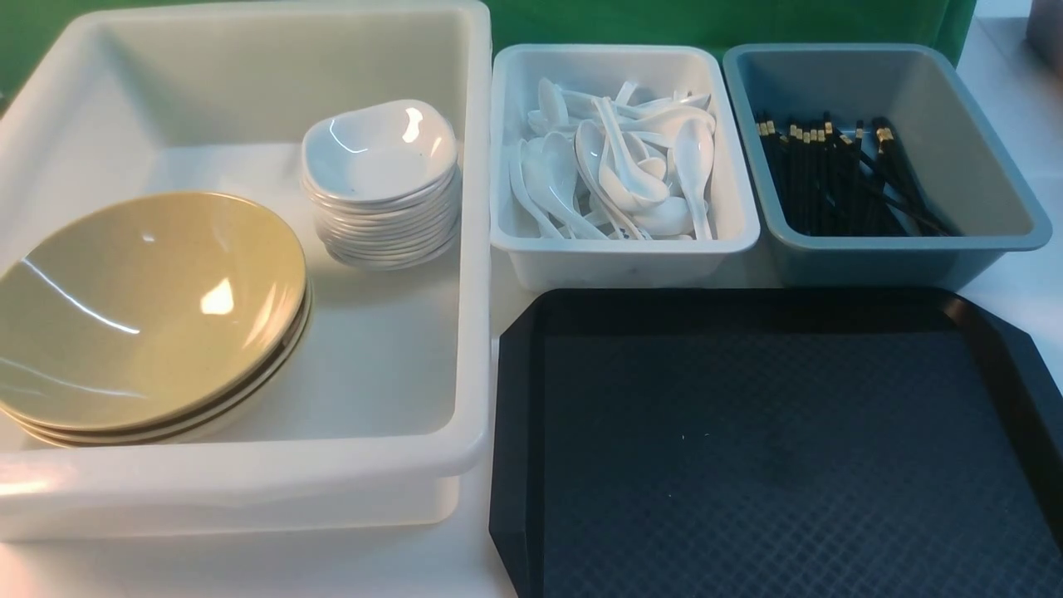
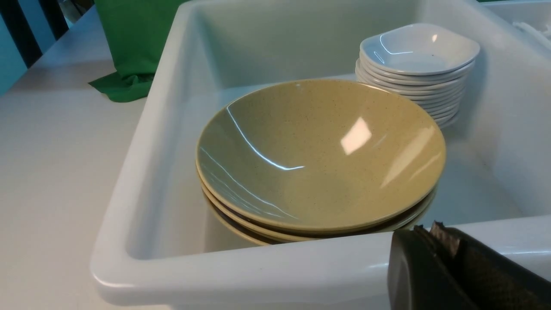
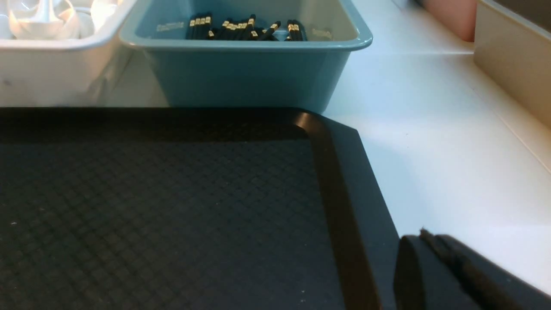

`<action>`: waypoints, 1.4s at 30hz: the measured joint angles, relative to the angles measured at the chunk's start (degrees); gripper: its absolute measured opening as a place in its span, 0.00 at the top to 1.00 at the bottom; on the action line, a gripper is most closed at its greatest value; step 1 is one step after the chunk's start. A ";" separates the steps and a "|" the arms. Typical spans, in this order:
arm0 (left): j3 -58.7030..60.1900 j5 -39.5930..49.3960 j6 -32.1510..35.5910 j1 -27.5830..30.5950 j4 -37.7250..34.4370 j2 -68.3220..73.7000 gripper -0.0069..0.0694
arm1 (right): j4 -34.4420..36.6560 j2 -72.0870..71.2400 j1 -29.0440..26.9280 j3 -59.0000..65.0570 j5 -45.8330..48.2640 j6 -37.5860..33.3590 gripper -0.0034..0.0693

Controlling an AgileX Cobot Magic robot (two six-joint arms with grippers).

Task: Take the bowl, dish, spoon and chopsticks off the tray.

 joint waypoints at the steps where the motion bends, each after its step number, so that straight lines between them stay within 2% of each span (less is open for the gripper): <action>1: 0.00 0.00 0.00 0.00 0.00 0.00 0.92 | 0.00 0.00 0.00 0.00 0.00 0.00 0.91; 20: 0.00 0.00 0.05 0.00 0.00 0.00 0.92 | 0.00 0.00 0.00 0.00 0.00 0.00 0.90; 22: 0.29 -1.26 0.05 0.51 -2.15 0.00 0.92 | 0.00 0.00 0.00 0.00 0.00 0.00 0.90; 25: 3.14 -9.70 2.04 2.98 -7.57 0.00 0.92 | 0.00 0.00 0.00 0.00 0.00 0.00 0.90; 31: 17.38 -34.80 12.49 11.09 -15.05 0.00 0.92 | 0.00 0.00 0.00 0.00 0.00 0.00 0.89; 34: 24.00 -40.72 13.69 13.73 -16.25 -0.53 0.92 | 0.00 0.00 0.00 0.00 0.00 0.00 0.89; 38: 25.88 -37.78 13.76 14.44 -16.79 -0.76 0.92 | 0.00 0.00 0.05 0.00 0.00 0.00 0.89; 42: 25.90 -29.36 14.06 14.44 -16.80 -0.80 0.92 | 0.00 0.00 0.05 0.00 0.00 0.00 0.89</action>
